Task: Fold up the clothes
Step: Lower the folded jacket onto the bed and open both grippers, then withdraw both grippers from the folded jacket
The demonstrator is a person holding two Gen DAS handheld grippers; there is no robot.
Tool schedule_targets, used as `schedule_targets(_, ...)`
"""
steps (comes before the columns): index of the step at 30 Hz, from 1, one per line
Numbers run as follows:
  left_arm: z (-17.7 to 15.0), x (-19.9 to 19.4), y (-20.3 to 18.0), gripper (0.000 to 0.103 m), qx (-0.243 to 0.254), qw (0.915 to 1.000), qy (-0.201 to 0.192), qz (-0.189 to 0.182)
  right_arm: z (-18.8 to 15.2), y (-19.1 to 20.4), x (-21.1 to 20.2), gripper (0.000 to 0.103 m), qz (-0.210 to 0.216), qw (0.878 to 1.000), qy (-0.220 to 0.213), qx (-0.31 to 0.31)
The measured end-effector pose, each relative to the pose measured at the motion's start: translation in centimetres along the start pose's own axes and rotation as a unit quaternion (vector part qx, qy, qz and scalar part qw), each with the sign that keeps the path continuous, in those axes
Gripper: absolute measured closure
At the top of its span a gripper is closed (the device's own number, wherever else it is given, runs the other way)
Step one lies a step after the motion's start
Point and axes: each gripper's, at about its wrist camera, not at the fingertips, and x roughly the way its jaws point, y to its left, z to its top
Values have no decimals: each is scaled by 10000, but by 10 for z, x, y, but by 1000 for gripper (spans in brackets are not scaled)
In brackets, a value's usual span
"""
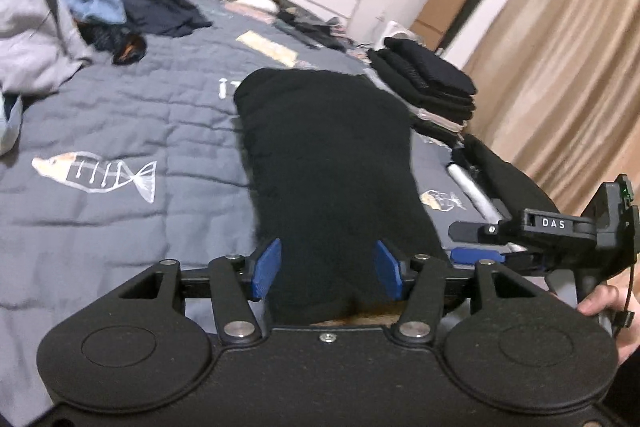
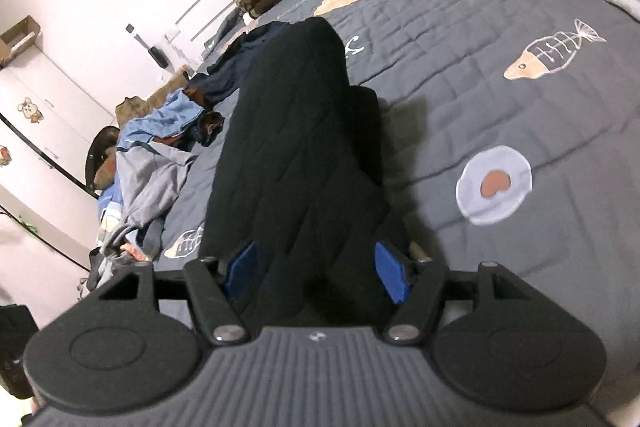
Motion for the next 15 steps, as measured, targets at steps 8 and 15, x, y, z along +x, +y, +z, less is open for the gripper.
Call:
schedule_targets(8, 1, 4, -4, 50, 95, 9999, 60, 82, 16, -16, 20, 37, -25, 9997, 190, -122)
schedule_targets(15, 0, 5, -17, 50, 161, 9998, -19, 104, 40, -14, 18, 37, 124, 9994, 127, -281)
